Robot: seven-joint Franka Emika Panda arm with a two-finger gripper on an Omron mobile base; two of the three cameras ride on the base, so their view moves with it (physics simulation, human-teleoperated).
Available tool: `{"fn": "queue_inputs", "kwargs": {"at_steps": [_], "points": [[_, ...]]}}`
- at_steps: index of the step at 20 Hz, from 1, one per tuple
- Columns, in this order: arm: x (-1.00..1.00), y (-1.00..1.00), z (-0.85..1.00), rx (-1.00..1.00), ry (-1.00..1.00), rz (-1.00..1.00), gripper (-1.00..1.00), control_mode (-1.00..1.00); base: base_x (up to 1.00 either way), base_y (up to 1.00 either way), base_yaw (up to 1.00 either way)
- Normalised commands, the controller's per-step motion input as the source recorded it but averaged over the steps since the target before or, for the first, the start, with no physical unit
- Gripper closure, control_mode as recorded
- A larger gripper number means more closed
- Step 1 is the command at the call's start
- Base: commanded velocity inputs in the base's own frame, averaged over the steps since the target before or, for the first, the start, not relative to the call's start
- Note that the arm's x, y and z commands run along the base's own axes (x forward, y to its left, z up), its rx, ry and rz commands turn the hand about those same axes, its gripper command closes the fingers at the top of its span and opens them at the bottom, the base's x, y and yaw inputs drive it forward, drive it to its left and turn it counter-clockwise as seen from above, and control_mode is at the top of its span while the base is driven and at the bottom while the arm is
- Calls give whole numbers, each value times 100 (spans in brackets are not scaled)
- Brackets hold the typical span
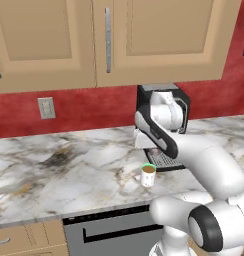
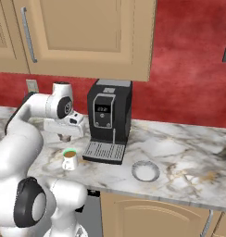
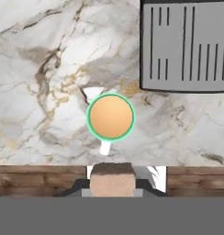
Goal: Take a sugar cube from the saucer and place it inside the coffee. Then, grab milk from the fridge and place it next to the coffee on the counter to sweeten the coffee.
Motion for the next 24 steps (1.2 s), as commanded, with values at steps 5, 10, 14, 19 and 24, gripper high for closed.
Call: {"fn": "queue_inputs", "kwargs": {"at_steps": [5,10,14,19,24], "points": [[2,24,-66,-5,1,27,100,-100,0,0,0],[9,5,-60,-3,-1,21,100,-100,0,0,0],[17,0,-36,0,-6,18,100,-100,0,0,0],[30,0,-16,3,0,5,100,-100,0,0,0],[10,0,-23,8,-1,5,-100,-100,0,0,0]]}}
